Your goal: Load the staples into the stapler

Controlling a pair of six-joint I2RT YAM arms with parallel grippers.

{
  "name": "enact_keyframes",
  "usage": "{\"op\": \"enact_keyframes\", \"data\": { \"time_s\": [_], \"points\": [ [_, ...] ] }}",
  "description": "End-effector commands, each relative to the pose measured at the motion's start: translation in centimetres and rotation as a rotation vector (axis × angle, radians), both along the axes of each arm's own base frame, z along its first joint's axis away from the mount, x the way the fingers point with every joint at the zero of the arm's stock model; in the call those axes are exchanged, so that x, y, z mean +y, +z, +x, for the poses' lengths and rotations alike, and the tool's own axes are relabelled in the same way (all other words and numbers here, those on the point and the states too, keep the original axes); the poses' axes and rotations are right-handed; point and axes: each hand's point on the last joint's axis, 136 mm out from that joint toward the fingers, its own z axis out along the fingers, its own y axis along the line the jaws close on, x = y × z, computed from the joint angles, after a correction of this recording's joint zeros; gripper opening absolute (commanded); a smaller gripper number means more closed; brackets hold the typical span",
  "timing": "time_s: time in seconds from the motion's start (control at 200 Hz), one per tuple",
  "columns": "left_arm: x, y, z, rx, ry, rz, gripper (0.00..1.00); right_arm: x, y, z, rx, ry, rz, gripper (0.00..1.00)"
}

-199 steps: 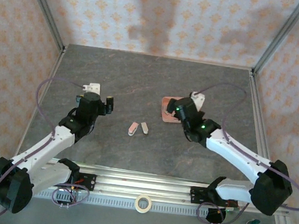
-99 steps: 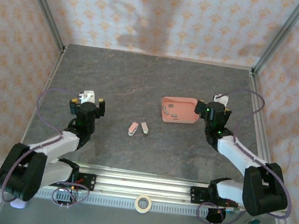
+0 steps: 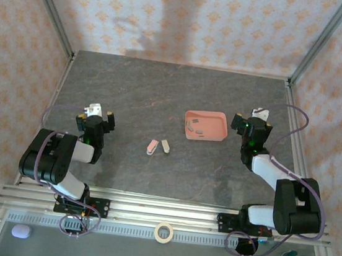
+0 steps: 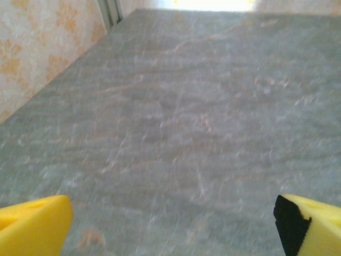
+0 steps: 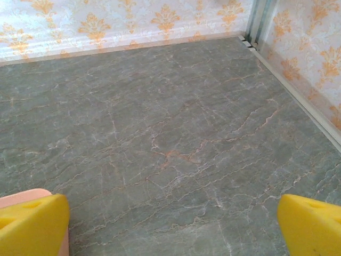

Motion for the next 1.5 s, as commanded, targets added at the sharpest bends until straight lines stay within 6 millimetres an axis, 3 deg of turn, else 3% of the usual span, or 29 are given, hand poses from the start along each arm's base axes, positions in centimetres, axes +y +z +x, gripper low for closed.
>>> {"op": "enact_keyframes", "data": {
  "time_s": [0.0, 0.175, 0.285, 0.395, 0.465, 0.566, 0.791, 1.497],
  "points": [
    [-0.9, 2.0, 2.0, -0.023, -0.045, -0.04, 1.0, -0.2, 0.7, -0.3, -0.003, -0.005, -0.007, 1.0],
    [-0.9, 1.9, 1.9, -0.033, -0.046, -0.034, 1.0, -1.5, -2.0, -2.0, -0.043, -0.051, -0.012, 1.0],
    [-0.9, 2.1, 1.9, -0.06, -0.051, -0.03, 1.0, -1.4, -1.7, -0.8, -0.081, -0.017, -0.02, 1.0],
    [-0.9, 2.1, 1.9, -0.062, -0.051, -0.027, 1.0, -1.3, -4.9, -0.2, -0.049, 0.003, -0.014, 1.0],
    [-0.9, 2.1, 2.0, -0.055, -0.052, -0.03, 1.0, -1.3, -4.1, -0.2, -0.096, 0.001, -0.012, 1.0],
    [-1.1, 2.0, 2.1, -0.048, -0.065, -0.029, 1.0, -0.3, -4.6, -0.1, -0.079, 0.067, -0.012, 1.0],
    [-1.3, 2.0, 2.2, -0.044, -0.077, -0.028, 1.0, -1.4, -5.3, 0.8, -0.007, 0.054, 0.067, 1.0],
    [-1.4, 2.0, 2.3, -0.041, -0.083, -0.027, 1.0, -1.5, -5.3, 0.8, -0.002, 0.053, 0.071, 1.0]
  ]
}}
